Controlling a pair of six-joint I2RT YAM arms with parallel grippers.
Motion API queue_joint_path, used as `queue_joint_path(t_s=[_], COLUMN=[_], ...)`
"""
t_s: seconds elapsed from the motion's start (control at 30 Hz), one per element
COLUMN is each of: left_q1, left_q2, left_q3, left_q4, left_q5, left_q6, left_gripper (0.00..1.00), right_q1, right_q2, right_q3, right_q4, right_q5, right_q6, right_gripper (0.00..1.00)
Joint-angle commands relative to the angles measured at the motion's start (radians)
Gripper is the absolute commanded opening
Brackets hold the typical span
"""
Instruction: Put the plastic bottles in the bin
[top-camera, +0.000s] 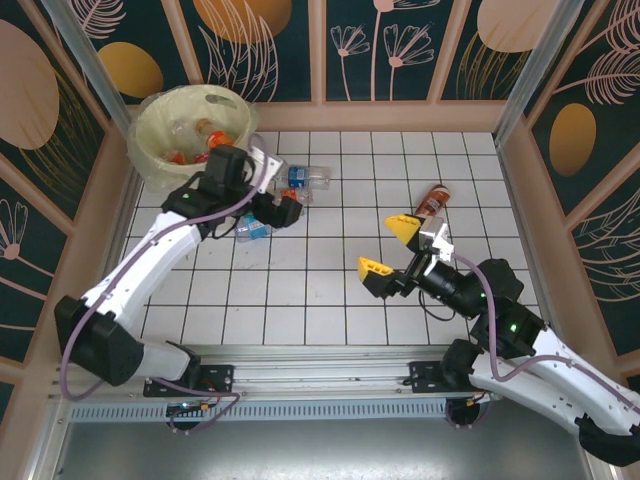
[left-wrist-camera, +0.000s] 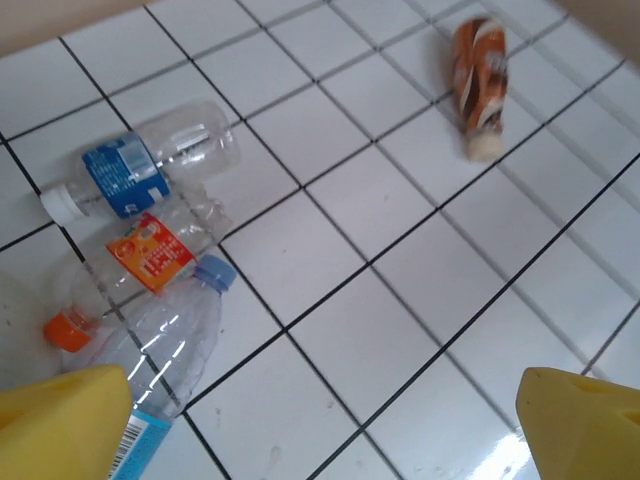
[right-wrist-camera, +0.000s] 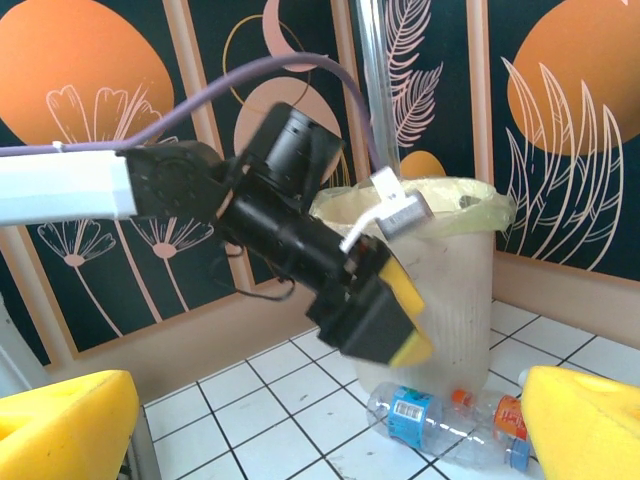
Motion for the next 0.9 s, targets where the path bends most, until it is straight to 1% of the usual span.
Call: queue_joint_path(t_s=[0.0,0.07,0.23,0.37,0.6,0.87], left_q1=[-0.042,-0.059,-0.063,-0.064,-0.064,-0.064], left_q2=[0.076,0.140,0.286,0.387,0.483,0.564], left_q3=[-0.013,0.006,0.073,0.121,0.155,0.176], left_q4=[-0.019,-0.046,-0.079,-0.079,-0.091,-0.138], left_q5=[-0.170,-0.262,-0.483,-0.591,-0.655,-0.661], left_q6=[0.132,0.180,0.233,0.267,0.314,0.305], left_gripper=[0.99,0.99,0.98,0.96,0.94,0.89], right_q1=[-0.004,-0.005,-0.004,-0.005,-0.006,-0.007], right_q2=[-0.005,-0.006,-0.010,-0.015,-0.021,-0.044], right_q3=[-0.008,-0.007,-0.011,-0.020,-0.028,-0.025], right_q4=[0.021,0.015,0.008,0.004,0.000,-0.023], right_q5=[-0.008,-0.006,-0.006,-0.006,-0.003,0.012], right_q6=[0.021,0.021,0.023,0.023,0.024,0.023], right_gripper=[0.99,0.99,0.99,0.99,0.99,0.99])
